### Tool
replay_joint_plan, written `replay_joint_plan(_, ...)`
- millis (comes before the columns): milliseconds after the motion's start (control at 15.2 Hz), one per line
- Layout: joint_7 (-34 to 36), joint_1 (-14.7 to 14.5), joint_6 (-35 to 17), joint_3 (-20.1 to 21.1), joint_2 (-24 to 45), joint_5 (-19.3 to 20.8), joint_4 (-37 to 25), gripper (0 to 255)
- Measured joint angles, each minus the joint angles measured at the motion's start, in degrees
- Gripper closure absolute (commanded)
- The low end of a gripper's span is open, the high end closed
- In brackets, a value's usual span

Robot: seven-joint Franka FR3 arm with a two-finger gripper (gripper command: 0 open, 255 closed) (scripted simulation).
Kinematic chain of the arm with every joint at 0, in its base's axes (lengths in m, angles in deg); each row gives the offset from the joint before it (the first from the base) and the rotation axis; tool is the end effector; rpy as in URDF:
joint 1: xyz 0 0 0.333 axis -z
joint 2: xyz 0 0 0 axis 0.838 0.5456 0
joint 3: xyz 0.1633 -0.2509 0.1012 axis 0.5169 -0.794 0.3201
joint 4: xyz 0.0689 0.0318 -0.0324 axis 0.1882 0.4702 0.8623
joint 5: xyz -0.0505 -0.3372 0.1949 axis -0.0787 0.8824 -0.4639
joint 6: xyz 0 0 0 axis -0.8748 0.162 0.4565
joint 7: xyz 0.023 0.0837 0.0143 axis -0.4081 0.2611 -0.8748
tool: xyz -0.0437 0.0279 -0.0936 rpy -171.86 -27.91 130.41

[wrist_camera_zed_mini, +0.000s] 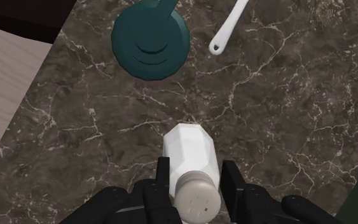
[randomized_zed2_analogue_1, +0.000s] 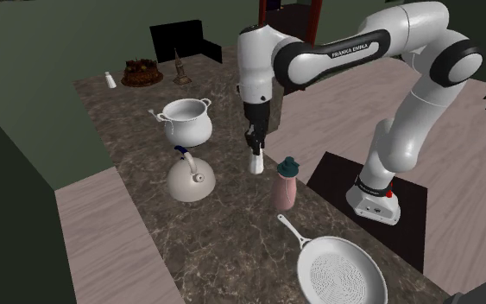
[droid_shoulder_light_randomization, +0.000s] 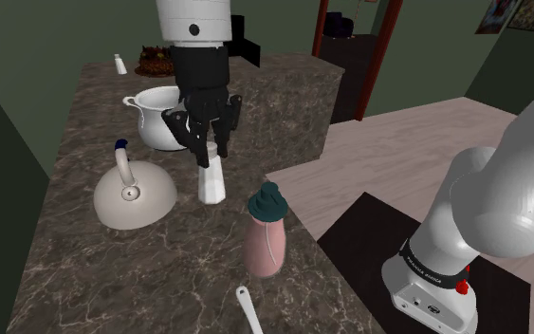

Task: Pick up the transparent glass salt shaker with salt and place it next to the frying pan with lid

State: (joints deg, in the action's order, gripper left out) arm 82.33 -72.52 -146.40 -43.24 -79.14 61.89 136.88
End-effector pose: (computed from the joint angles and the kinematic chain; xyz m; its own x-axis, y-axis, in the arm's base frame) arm 0.3908 0.3366 0.5416 0.9800 0.1574 -0.1215 0.1487 -0.9858 -0.0779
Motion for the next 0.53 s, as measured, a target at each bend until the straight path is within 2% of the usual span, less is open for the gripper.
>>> replay_joint_plan(528,0.1,-0.6,-6.0,0.7,-0.6,-0.6,6.4,255)
